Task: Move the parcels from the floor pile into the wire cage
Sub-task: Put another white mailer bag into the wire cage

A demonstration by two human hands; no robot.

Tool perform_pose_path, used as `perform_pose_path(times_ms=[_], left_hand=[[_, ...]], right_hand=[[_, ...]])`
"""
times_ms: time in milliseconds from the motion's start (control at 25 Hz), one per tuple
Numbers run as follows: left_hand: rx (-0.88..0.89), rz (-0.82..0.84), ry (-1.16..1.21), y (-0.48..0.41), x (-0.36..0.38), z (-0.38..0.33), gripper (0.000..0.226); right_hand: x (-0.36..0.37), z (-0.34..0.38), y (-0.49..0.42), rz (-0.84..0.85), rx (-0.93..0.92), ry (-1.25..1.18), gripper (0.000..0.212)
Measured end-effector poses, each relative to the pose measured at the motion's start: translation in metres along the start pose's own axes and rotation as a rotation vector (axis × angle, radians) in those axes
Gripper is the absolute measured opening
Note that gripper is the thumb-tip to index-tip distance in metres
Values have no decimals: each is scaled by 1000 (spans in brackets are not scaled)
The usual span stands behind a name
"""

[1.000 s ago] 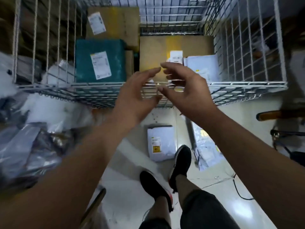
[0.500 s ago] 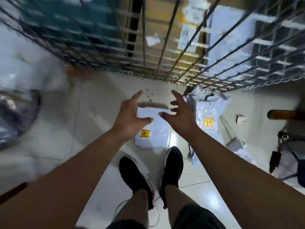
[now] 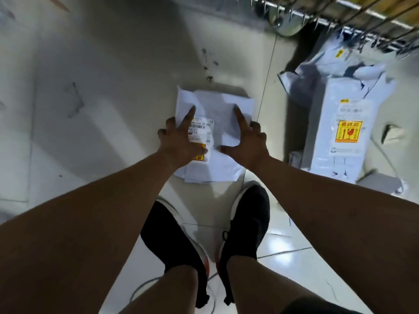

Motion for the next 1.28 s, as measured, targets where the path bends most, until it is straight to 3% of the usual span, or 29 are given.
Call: perform_pose_path(times_ms=[160,320,920,1280], left_hand=[[0,-32,145,23,10,-10,125],[63,-48,103,82,-30,-14,126],[17,-124,-10,476,-384,-66,119],[154,-303,7,578,-498,-115,123]], right_hand=[[4,10,21,-48,-25,-38,120],[-33,55,72,-81,-97,-2,118],[-268,365,413,2,-209,41,112],[-385,446,509,-86,-270,28,115]])
Point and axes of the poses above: each hand's wrist, its own y-axis away from the middle knuckle, its own x-axis out of the palm, z = x × y, the point moved 2 cm from there along -y, towards the middle knuckle, and after that the axes turned 12 degrees about -y, right-handed, at the moved point
